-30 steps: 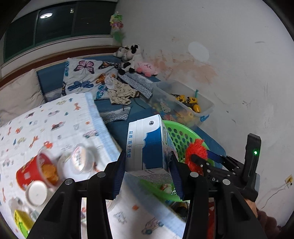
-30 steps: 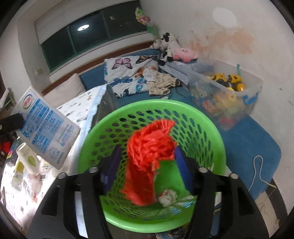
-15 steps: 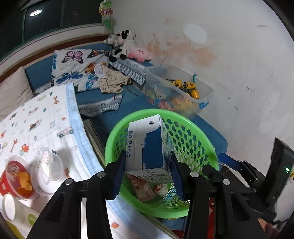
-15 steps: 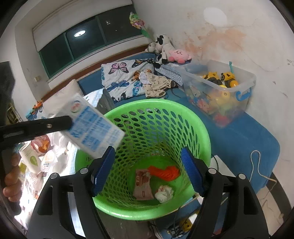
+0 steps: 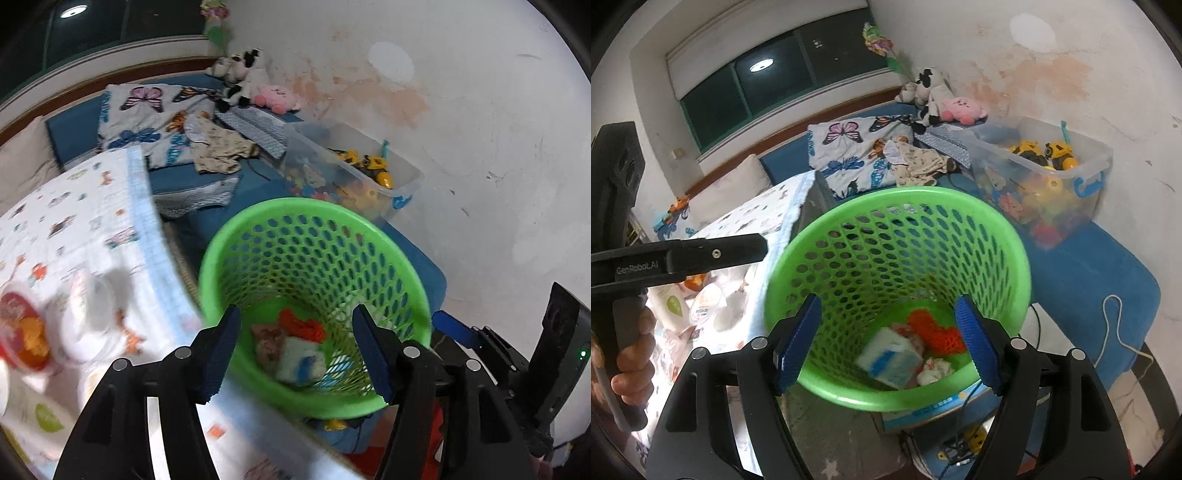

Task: Collect trash
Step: 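Grasp the white paper cup with the right tool while the left tool grasps the yellow-labelled bottle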

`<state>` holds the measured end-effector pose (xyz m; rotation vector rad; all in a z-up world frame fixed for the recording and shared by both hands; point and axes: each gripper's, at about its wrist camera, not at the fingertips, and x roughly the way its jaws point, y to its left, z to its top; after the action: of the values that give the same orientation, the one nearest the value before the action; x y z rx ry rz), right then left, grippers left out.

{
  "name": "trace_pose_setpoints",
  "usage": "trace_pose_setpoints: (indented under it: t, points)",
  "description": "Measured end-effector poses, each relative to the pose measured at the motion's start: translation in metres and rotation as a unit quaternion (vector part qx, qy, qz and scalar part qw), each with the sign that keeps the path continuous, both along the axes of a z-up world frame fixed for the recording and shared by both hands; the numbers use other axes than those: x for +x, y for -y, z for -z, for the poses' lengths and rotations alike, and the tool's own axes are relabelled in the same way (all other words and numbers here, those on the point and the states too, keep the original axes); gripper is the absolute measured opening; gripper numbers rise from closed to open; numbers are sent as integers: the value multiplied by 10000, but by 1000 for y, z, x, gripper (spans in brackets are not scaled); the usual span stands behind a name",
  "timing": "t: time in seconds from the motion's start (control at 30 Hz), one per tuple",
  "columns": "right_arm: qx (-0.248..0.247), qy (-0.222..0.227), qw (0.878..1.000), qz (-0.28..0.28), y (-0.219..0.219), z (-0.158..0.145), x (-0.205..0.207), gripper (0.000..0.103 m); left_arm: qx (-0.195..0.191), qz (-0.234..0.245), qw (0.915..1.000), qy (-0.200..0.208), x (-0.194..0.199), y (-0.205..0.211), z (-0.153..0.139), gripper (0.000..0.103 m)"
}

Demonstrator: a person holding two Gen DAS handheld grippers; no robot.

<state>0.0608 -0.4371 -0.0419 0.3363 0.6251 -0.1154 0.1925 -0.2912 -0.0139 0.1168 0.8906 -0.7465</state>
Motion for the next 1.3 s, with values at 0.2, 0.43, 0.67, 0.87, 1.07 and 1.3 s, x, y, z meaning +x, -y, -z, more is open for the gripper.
trace_pose_setpoints:
  t: [0.2, 0.43, 0.67, 0.87, 1.07, 1.3]
  points:
    - [42, 29, 9996, -275, -24, -3, -1, 80, -106, -426, 9990, -26, -13, -51, -4, 61]
    - [17, 69, 9972, -739, -62, -8, 4, 83, -76, -1151, 9932, 163, -23, -121, -13, 61]
    - [-26, 129, 9934, -1143, -97, -14, 11, 85, 20, -2165, 9759, 255, -25, -196, -13, 66]
    - [-41, 127, 9894, -1447, -121, -16, 20, 85, 129, -3100, 9505, 153, -19, -256, -6, 78]
    - [-87, 75, 9839, -1782, -147, -15, 29, 85, -152, -3856, 9217, -397, -2, -311, 9, 85]
    - [-123, 35, 9791, -2030, -168, -12, 33, 85, -162, -4220, 9029, -797, 14, -327, 28, 85]
